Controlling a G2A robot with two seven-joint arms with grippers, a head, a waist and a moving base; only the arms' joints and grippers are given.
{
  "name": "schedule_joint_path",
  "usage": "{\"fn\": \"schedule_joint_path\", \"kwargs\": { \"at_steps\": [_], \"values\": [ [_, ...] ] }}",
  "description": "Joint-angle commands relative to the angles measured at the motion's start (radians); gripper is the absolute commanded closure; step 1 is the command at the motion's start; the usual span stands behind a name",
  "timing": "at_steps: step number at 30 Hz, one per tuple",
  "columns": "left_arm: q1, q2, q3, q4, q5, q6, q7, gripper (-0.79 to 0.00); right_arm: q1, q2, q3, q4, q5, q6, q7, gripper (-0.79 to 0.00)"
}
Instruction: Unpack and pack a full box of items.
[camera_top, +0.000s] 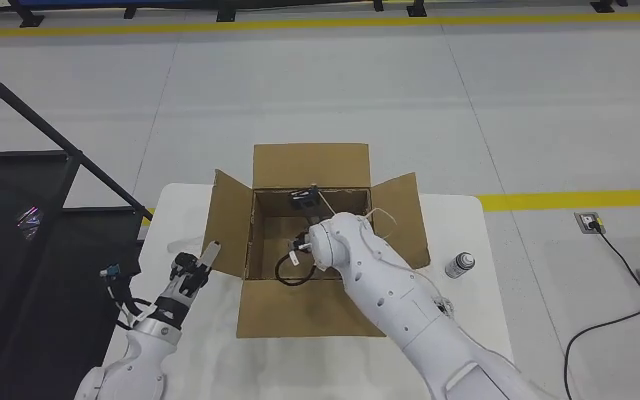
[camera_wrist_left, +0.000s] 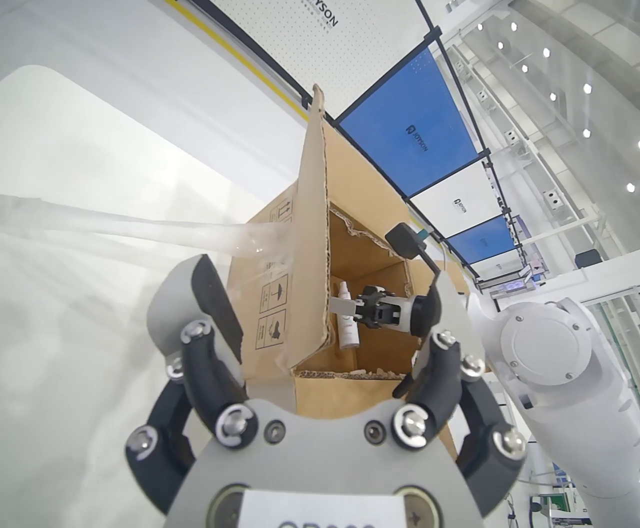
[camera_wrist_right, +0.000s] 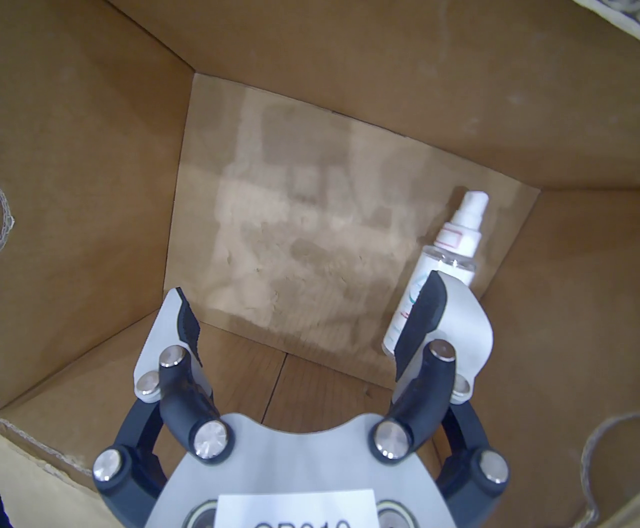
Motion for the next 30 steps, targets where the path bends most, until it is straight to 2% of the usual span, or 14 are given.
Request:
{"fn": "schedule_joint_path", "kwargs": {
  "at_steps": [1, 4, 9, 14, 18, 26, 27, 28, 29, 30],
  "values": [
    [0.009, 0.0, -0.008, -0.005, -0.012, -0.011, 0.004, -0.785, -0.009, 0.006, 0.012, -0.019, -0.017, 0.034, 0.022, -0.785],
    [0.023, 0.0, -0.018, -0.015, -0.028, -0.028, 0.008, -0.785, -0.018, 0.014, 0.029, -0.04, -0.039, 0.058, 0.064, -0.785],
    [0.044, -0.001, -0.03, -0.024, -0.046, -0.052, 0.012, -0.785, 0.005, 0.022, 0.061, 0.009, -0.05, 0.056, 0.123, -0.785],
    [0.061, -0.002, -0.033, -0.03, -0.054, -0.07, 0.023, -0.785, 0.042, 0.013, 0.063, 0.102, -0.032, -0.007, 0.113, -0.785],
    [0.07, -0.004, -0.036, -0.029, -0.061, -0.073, 0.039, -0.785, 0.078, -0.01, 0.045, 0.188, -0.002, -0.061, 0.083, -0.785],
    [0.08, -0.007, -0.043, -0.03, -0.081, -0.087, 0.068, -0.785, 0.143, -0.083, -0.017, 0.348, 0.048, -0.095, 0.013, -0.785],
    [0.08, -0.007, -0.042, -0.028, -0.067, -0.082, 0.072, -0.65, 0.15, -0.091, -0.02, 0.367, 0.055, -0.098, 0.002, -0.785],
    [0.077, -0.007, -0.037, -0.023, -0.055, -0.077, 0.071, -0.376, 0.156, -0.098, -0.021, 0.382, 0.064, -0.108, -0.011, -0.785],
    [0.071, -0.007, -0.03, -0.017, -0.05, -0.07, 0.067, -0.305, 0.162, -0.103, -0.023, 0.399, 0.07, -0.119, -0.023, -0.785],
    [0.063, -0.008, -0.025, -0.009, -0.046, -0.062, 0.065, -0.302, 0.168, -0.109, -0.024, 0.415, 0.075, -0.123, -0.031, -0.785]
  ]
}}
